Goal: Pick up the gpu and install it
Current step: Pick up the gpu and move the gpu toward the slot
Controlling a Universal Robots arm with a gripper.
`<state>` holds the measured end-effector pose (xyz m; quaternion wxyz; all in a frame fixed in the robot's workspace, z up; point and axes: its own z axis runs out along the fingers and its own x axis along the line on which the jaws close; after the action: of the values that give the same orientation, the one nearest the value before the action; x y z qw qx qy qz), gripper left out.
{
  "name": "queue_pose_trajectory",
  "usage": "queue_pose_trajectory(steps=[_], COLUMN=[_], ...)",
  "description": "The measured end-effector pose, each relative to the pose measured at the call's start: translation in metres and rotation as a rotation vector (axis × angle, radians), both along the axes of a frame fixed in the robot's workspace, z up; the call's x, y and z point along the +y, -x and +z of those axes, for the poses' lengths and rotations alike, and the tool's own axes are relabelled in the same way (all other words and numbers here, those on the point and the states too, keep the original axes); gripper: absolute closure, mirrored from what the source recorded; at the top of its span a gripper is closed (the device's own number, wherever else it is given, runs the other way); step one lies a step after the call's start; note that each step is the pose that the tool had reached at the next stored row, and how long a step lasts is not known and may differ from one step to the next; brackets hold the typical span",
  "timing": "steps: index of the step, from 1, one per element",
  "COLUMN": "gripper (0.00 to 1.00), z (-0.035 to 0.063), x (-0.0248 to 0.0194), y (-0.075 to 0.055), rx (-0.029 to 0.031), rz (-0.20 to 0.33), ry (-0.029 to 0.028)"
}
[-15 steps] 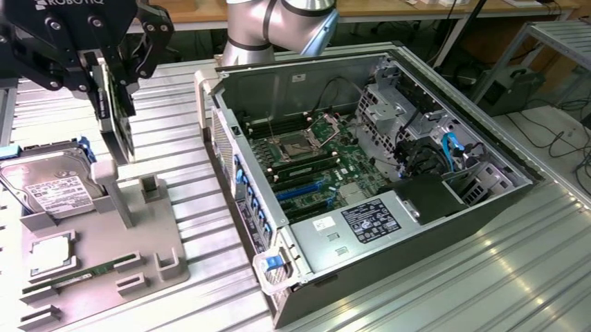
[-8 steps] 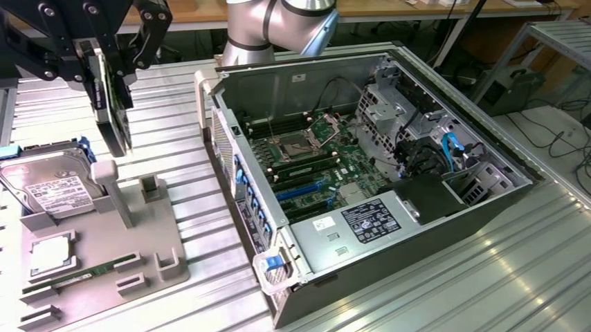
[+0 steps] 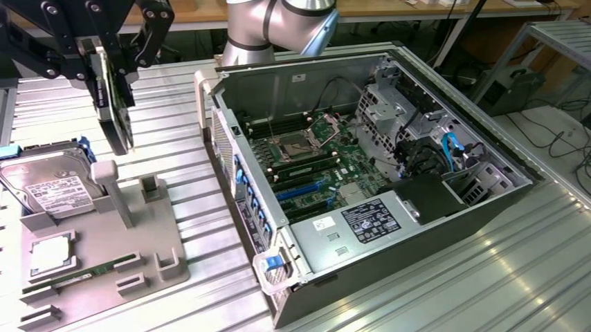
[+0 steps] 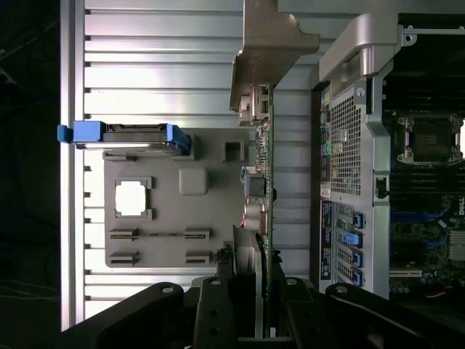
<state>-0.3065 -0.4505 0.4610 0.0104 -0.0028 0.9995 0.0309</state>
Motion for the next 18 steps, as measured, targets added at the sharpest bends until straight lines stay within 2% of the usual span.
queue_pose_trajectory(steps=[6, 18], gripper=[0.72, 0.72], z=[0.0000, -0.0001], x=[0.0000, 0.0000], y=[-0.013, -0.027], rx=[0.0000, -0.0001], rz=[0.000, 0.000], ry=[0.0004, 0.0014])
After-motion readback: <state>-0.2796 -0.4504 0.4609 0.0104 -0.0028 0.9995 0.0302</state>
